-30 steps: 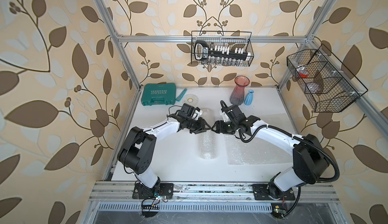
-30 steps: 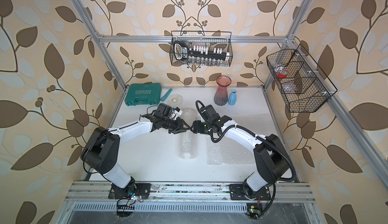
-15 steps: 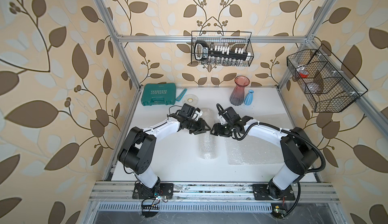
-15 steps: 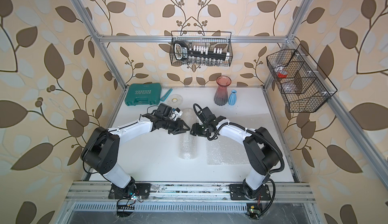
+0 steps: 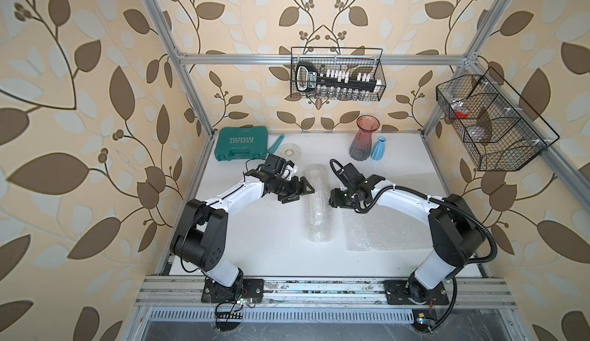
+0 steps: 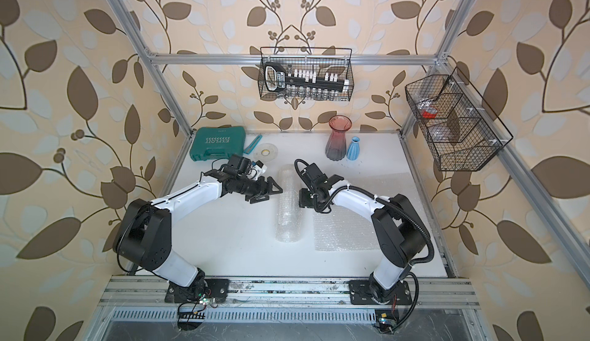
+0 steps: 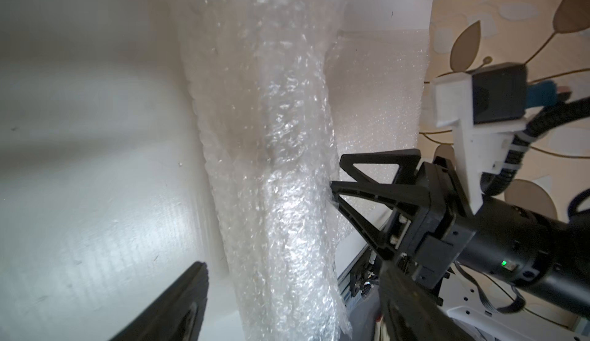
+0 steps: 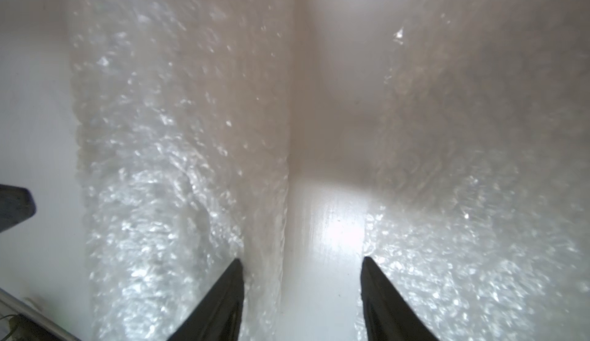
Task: Unwrap the vase from the bubble wrap
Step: Adjust the bubble wrap at the center of the board, then unwrap the bubble wrap at the center of the board.
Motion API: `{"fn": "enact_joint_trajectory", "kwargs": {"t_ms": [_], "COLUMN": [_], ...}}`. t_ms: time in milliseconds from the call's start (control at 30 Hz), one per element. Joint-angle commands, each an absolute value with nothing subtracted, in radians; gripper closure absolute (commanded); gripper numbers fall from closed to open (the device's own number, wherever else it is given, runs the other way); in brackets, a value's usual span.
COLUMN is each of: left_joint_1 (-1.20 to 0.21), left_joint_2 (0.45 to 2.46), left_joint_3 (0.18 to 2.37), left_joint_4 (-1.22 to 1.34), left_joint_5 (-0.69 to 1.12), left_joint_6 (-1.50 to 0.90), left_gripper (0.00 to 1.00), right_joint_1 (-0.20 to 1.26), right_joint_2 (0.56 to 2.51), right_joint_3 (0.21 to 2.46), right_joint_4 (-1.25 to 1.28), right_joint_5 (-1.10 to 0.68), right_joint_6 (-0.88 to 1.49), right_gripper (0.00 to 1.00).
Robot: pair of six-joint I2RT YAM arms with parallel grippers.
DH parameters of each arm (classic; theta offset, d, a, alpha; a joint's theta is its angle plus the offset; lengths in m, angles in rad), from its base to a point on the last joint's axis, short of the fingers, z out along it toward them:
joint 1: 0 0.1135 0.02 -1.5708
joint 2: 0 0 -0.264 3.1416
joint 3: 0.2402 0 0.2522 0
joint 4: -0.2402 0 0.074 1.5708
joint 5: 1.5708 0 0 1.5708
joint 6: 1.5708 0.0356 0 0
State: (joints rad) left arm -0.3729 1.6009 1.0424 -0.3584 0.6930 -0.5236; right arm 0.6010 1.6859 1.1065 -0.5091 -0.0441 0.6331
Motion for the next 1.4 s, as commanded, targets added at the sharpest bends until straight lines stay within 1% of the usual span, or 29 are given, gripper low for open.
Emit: {"fn": "enact_joint_trajectory", "kwargs": {"t_ms": [0,67,200,300,367,433,633,733,833,900,1067,1233,1367], "left_joint_1": [-0.377,-0.378,-0.386,-0.407,-0.415,-0.416,-0.437,-0.452,-0.459,-0.463,-0.473,-0.478,-0.479], "left_joint_2": [1.644,1.676,1.727,1.751,1.774,1.794,1.814,1.817,1.813,1.812,1.812,1.81,1.813], "left_joint_3": [1.06,1.064,1.063,1.082,1.094,1.1,1.131,1.147,1.153,1.157,1.164,1.166,1.167], "left_joint_4": [-0.328,-0.309,-0.214,-0.206,-0.201,-0.191,-0.211,-0.236,-0.253,-0.257,-0.265,-0.275,-0.277], "left_joint_5": [0.759,0.772,0.855,0.862,0.862,0.86,0.834,0.815,0.795,0.795,0.793,0.791,0.794], "left_joint_6": [-0.52,-0.529,-0.571,-0.568,-0.579,-0.591,-0.589,-0.584,-0.579,-0.578,-0.574,-0.568,-0.565], "left_gripper": [0.11,0.11,0.11,0.12,0.14,0.18,0.28,0.29,0.29,0.29,0.29,0.29,0.29], "right_joint_1": [0.604,0.603,0.603,0.603,0.603,0.603,0.599,0.6,0.61,0.62,0.636,0.644,0.651], "right_joint_2": [1.68,1.681,1.673,1.666,1.653,1.627,1.54,1.505,1.478,1.478,1.51,1.56,1.603], "right_joint_3": [1.124,1.127,1.129,1.131,1.132,1.133,1.114,1.093,1.066,1.062,1.084,1.124,1.156], "right_joint_4": [-0.56,-0.562,-0.573,-0.586,-0.586,-0.586,-0.576,-0.574,-0.573,-0.585,-0.625,-0.667,-0.7], "right_joint_5": [0.016,0.018,0.032,0.044,0.045,0.04,-0.056,-0.12,-0.145,-0.147,-0.099,-0.048,-0.017], "right_joint_6": [0.621,0.622,0.624,0.624,0.624,0.626,0.631,0.646,0.666,0.669,0.689,0.697,0.694], "right_gripper": [0.43,0.43,0.43,0.43,0.43,0.42,0.4,0.39,0.39,0.42,0.53,0.56,0.56]}}
